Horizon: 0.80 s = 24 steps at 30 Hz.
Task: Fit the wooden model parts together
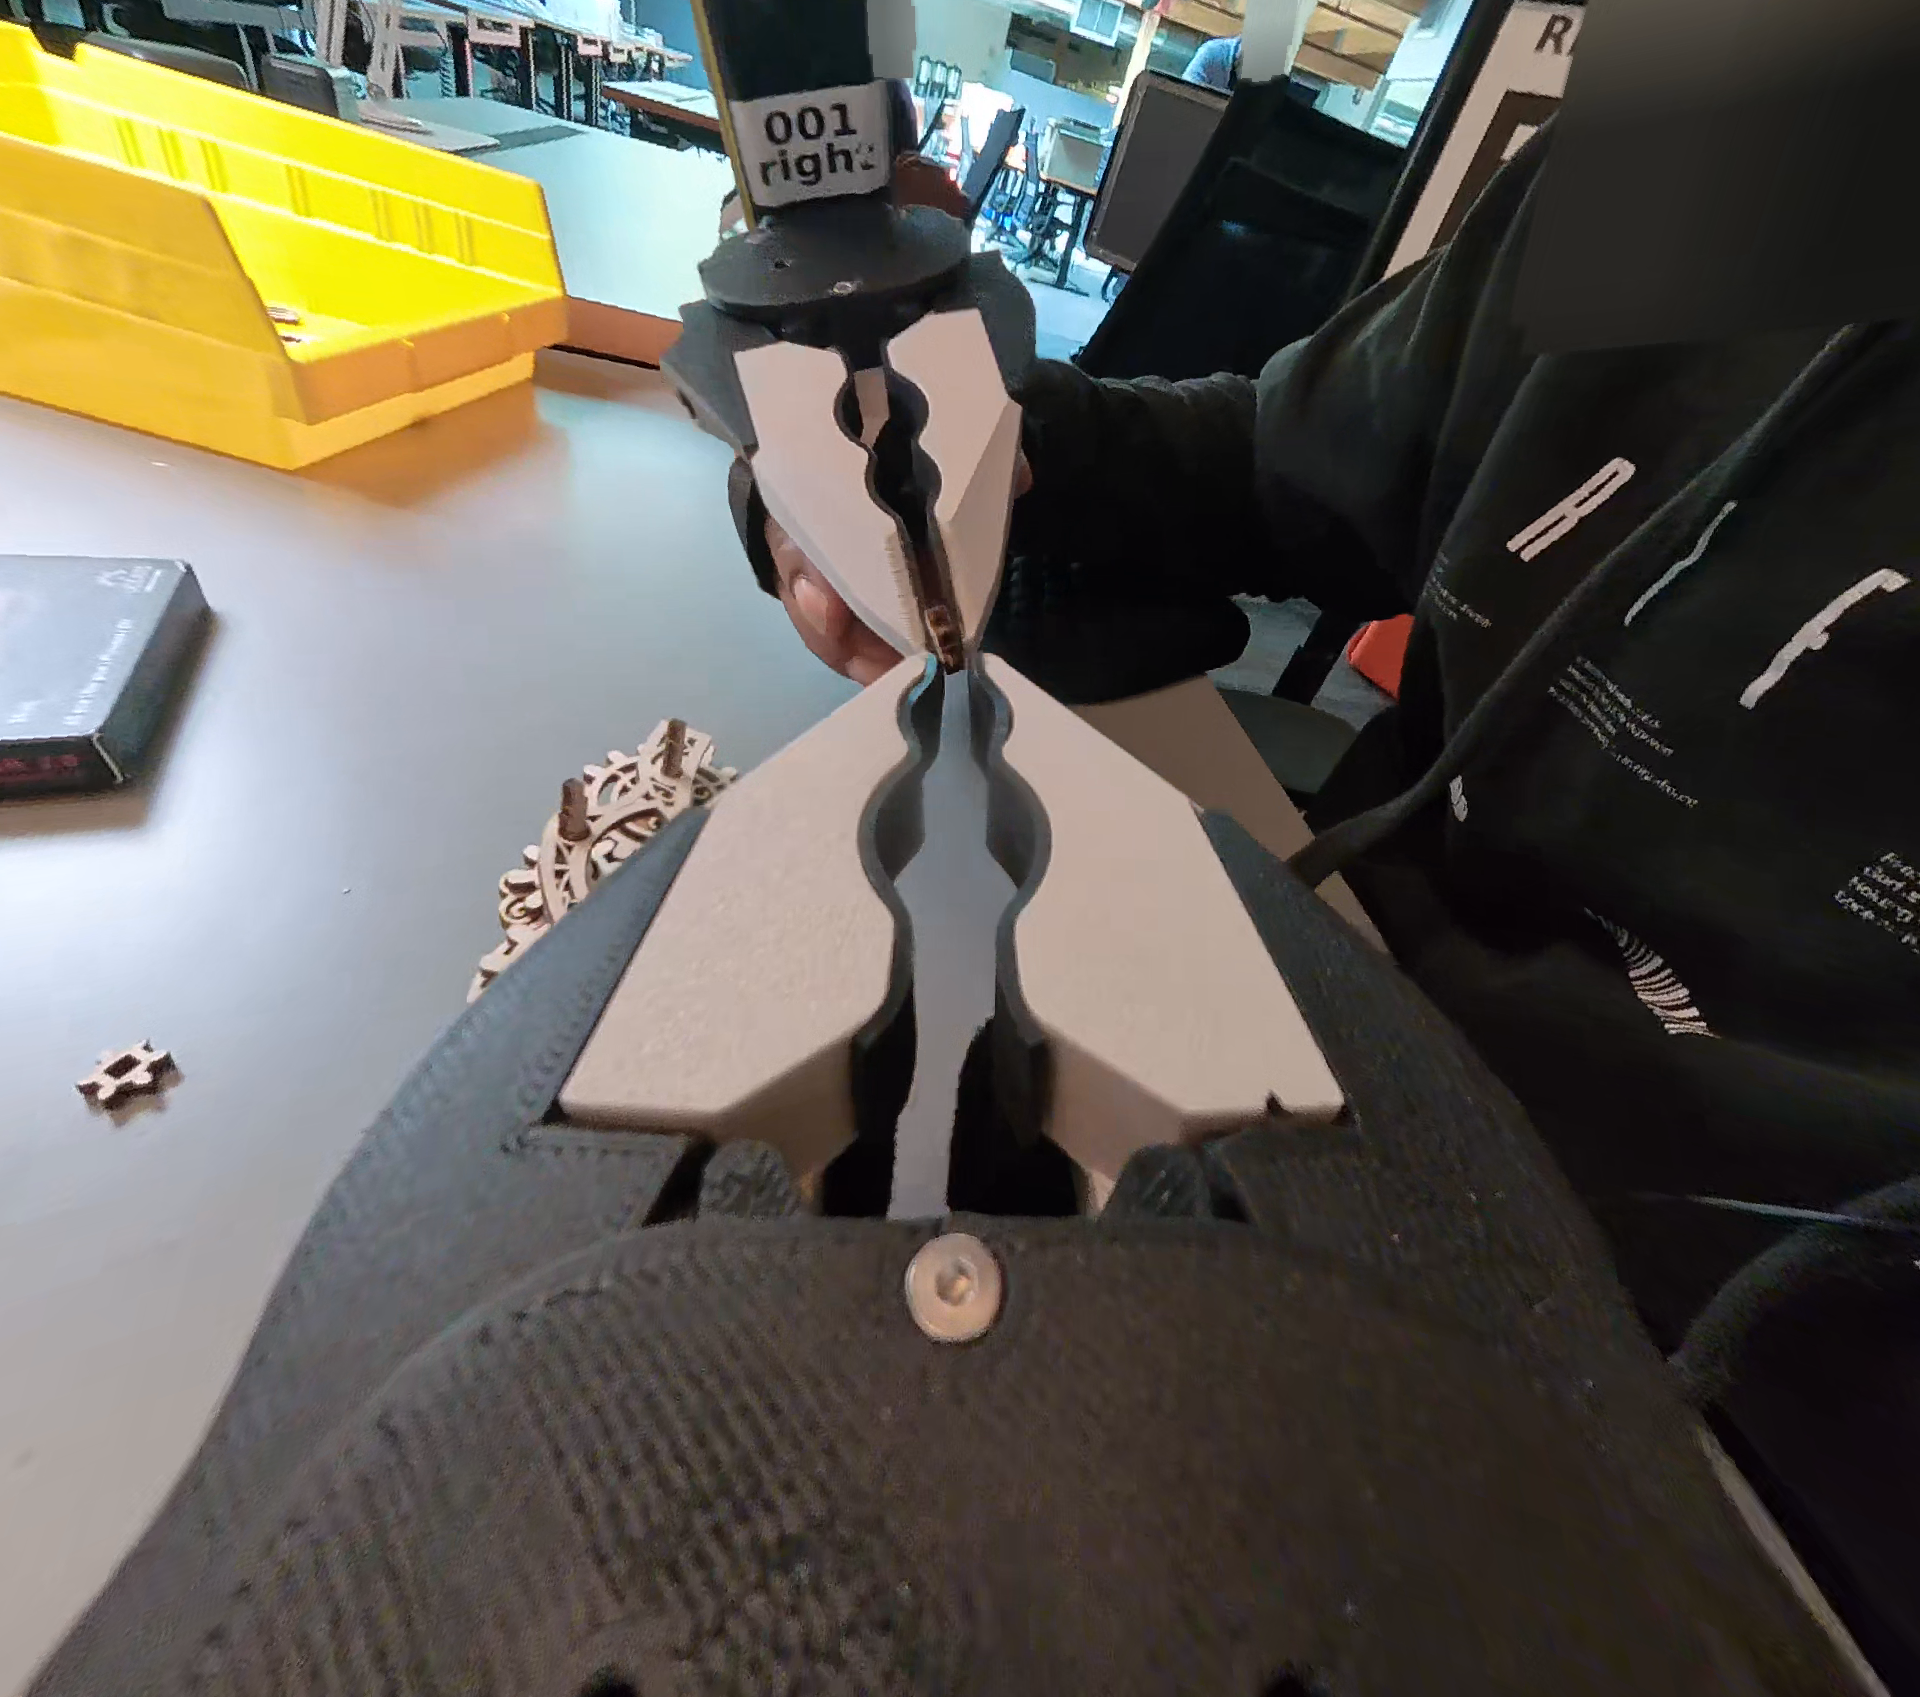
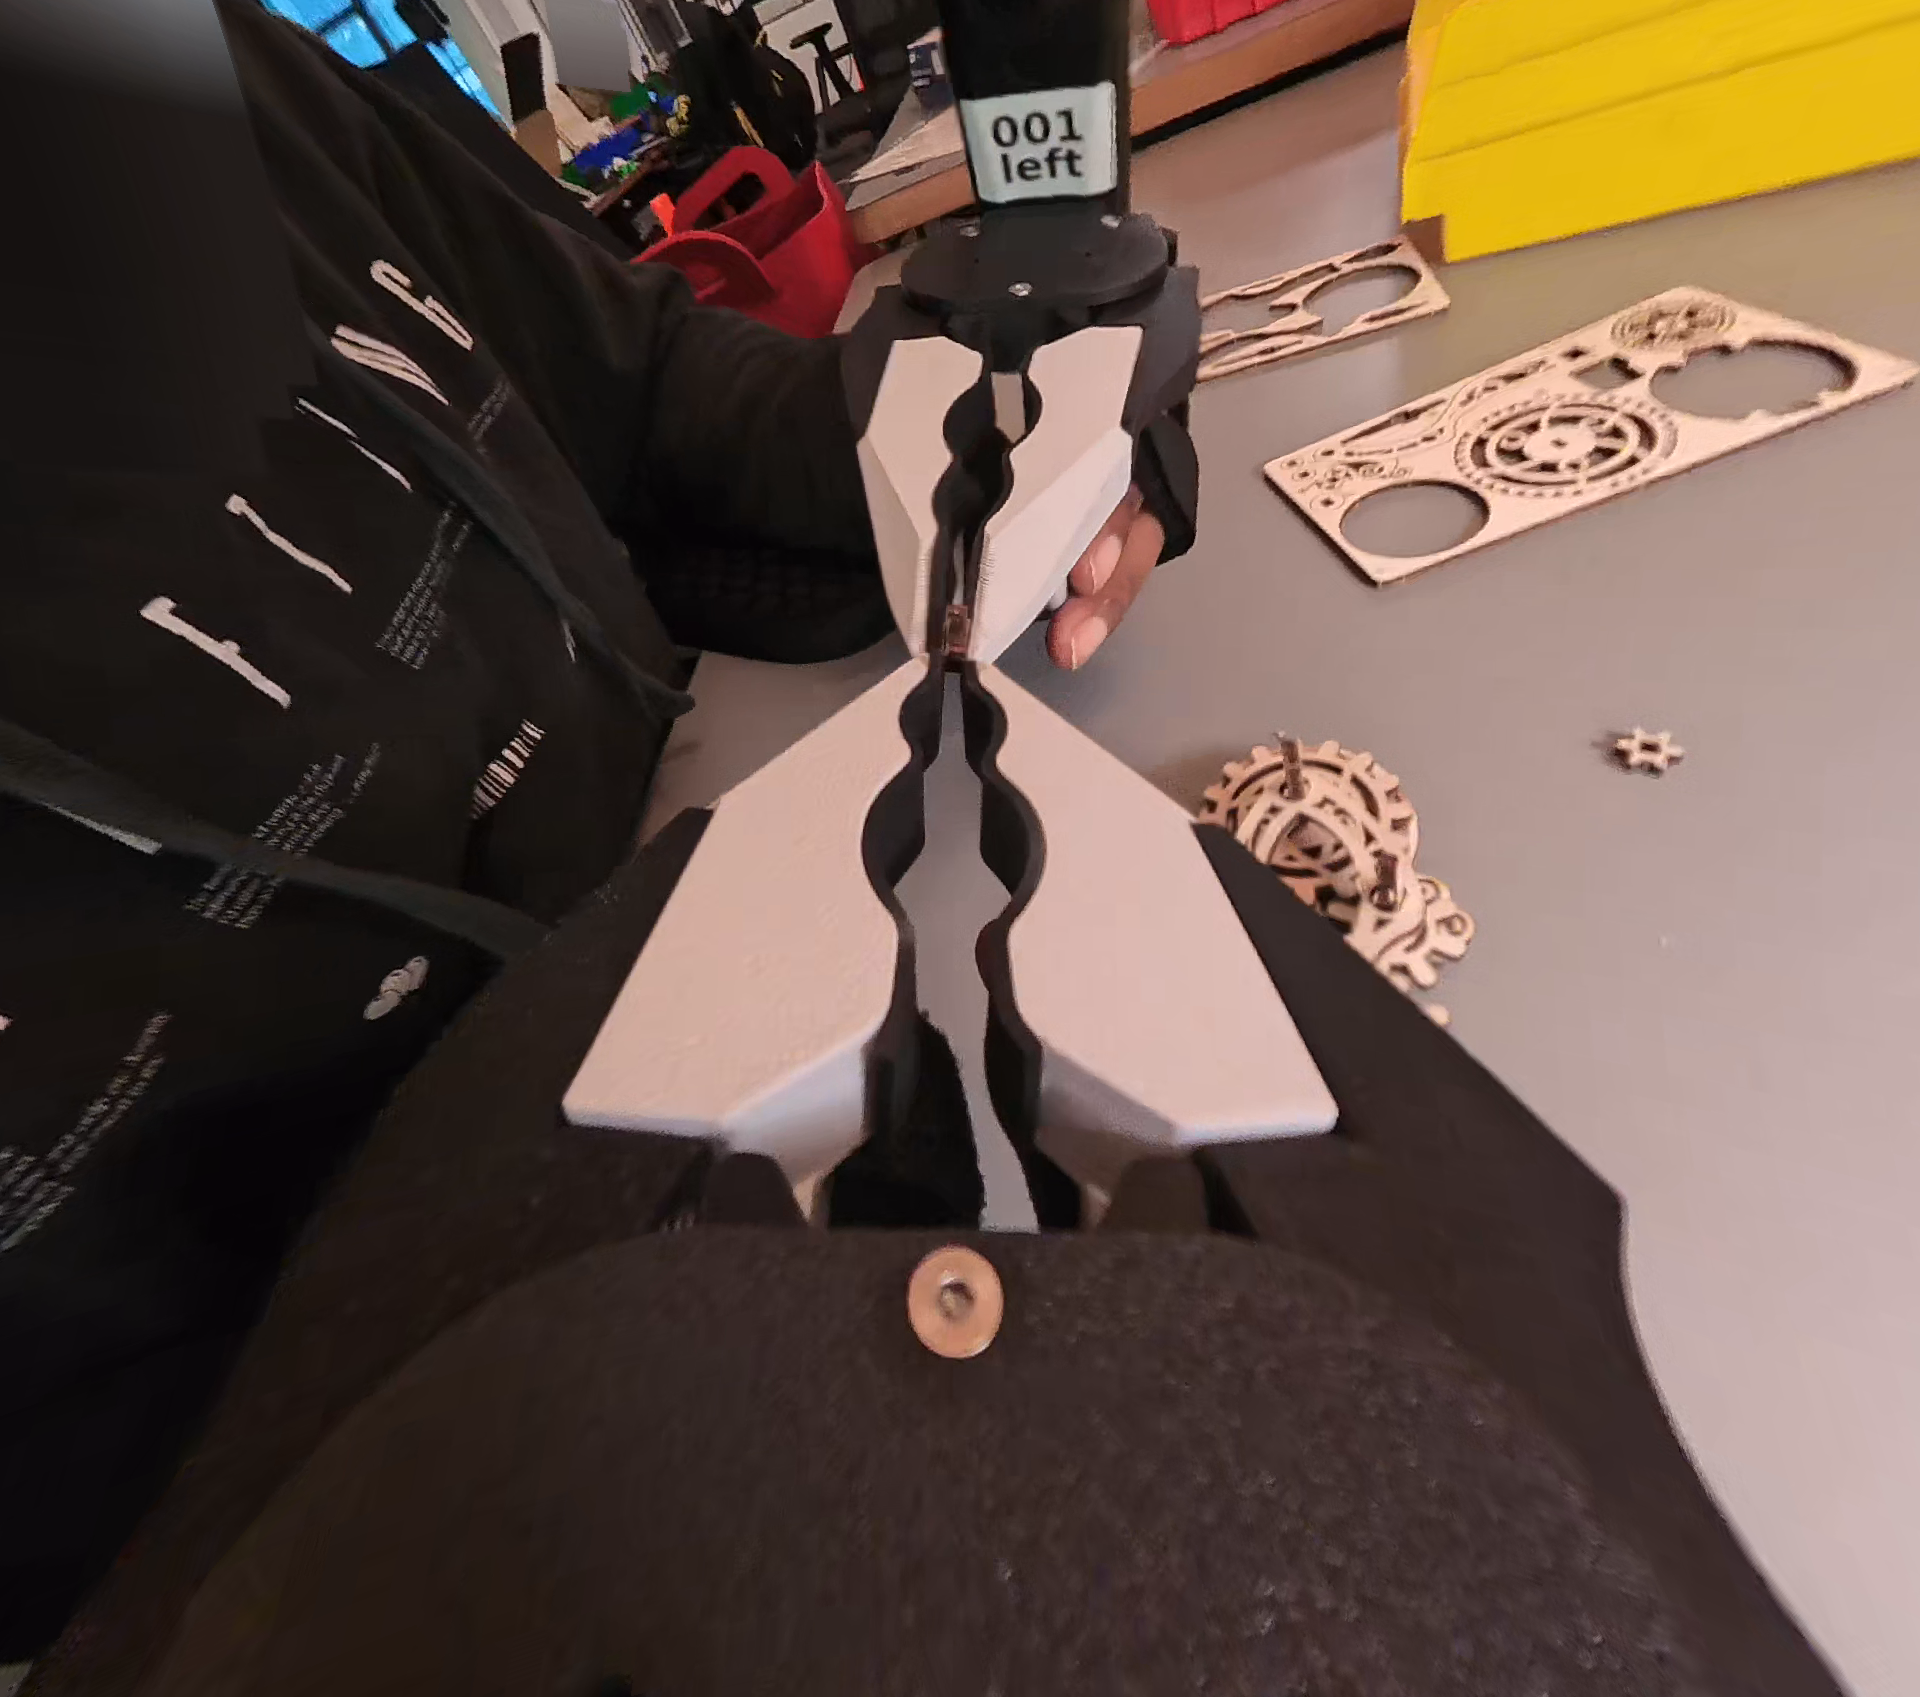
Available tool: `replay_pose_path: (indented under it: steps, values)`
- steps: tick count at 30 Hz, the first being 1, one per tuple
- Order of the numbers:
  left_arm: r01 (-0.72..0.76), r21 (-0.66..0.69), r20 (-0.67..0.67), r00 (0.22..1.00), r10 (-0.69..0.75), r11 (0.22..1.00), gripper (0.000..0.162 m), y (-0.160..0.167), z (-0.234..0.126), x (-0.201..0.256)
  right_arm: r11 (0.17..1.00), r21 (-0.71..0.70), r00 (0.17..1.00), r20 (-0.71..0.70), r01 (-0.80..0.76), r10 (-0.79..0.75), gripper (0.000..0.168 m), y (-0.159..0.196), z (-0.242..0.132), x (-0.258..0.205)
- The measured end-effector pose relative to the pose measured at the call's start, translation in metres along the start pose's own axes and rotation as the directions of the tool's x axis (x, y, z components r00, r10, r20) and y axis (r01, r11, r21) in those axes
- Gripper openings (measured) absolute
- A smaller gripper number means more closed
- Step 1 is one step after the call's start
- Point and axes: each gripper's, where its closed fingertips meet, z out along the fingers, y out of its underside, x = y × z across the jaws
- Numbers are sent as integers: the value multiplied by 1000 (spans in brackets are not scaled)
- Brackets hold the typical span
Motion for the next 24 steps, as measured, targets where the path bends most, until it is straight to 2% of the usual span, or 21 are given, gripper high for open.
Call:
replay_pose_path:
  steps: [5,8,12,19,24]
  values:
    - [-98,-28,128,987,101,995,25,1,-10,-20,962,31,962,52,-272,270,1,1,-5,13]
    - [-210,-72,182,958,220,975,27,2,-13,-24,902,57,899,128,-428,418,1,0,-4,16]
    - [-320,-105,212,918,335,942,26,-2,-9,-19,833,61,820,230,-550,525,0,-2,-1,12]
    - [-389,-166,220,881,418,906,10,2,-5,-16,793,29,773,246,-609,585,1,3,5,11]
    - [-375,-174,237,882,408,911,9,2,-6,-19,797,47,784,227,-602,578,1,2,5,14]
